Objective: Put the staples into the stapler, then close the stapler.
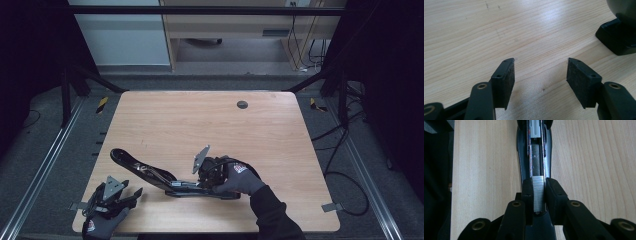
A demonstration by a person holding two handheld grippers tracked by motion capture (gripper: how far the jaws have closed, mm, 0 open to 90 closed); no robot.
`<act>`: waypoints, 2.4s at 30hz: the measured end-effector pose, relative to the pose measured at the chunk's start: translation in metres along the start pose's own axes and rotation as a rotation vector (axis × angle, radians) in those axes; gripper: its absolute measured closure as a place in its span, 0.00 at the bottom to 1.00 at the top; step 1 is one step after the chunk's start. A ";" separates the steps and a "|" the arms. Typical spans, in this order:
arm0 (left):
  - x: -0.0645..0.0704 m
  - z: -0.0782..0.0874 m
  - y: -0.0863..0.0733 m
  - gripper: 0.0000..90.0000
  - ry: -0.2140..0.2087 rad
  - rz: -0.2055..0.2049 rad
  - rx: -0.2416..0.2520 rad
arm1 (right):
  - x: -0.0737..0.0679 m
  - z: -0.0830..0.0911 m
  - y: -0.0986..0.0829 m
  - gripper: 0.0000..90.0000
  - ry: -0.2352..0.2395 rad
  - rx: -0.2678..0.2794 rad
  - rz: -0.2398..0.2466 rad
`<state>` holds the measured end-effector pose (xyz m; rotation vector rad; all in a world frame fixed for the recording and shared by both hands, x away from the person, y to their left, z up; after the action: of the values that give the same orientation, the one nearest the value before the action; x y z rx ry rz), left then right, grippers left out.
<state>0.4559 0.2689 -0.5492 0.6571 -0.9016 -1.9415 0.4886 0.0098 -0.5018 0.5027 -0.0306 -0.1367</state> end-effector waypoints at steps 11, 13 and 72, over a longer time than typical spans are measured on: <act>0.000 0.002 0.002 0.43 -0.003 0.000 0.012 | 0.004 0.012 0.003 0.83 -0.049 0.071 -0.030; 0.000 0.003 0.003 0.43 -0.012 0.007 0.022 | 0.005 0.015 0.002 0.83 -0.067 0.083 -0.054; 0.009 0.058 0.071 0.26 -0.102 0.131 0.366 | -0.006 0.043 -0.124 0.74 -0.420 0.450 -0.571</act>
<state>0.4440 0.2555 -0.4592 0.6918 -1.3483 -1.7201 0.4642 -0.1179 -0.5238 0.9167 -0.3348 -0.8066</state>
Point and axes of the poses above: each handheld gripper's, and its own axes: z roughly backward along the jaws, y roughly out of its top, x roughly to its right, the point moved 8 cm from there along -z, roughly forward along the jaws, and after that the axes turned 2 degrees about -z, right-handed, at the moved point
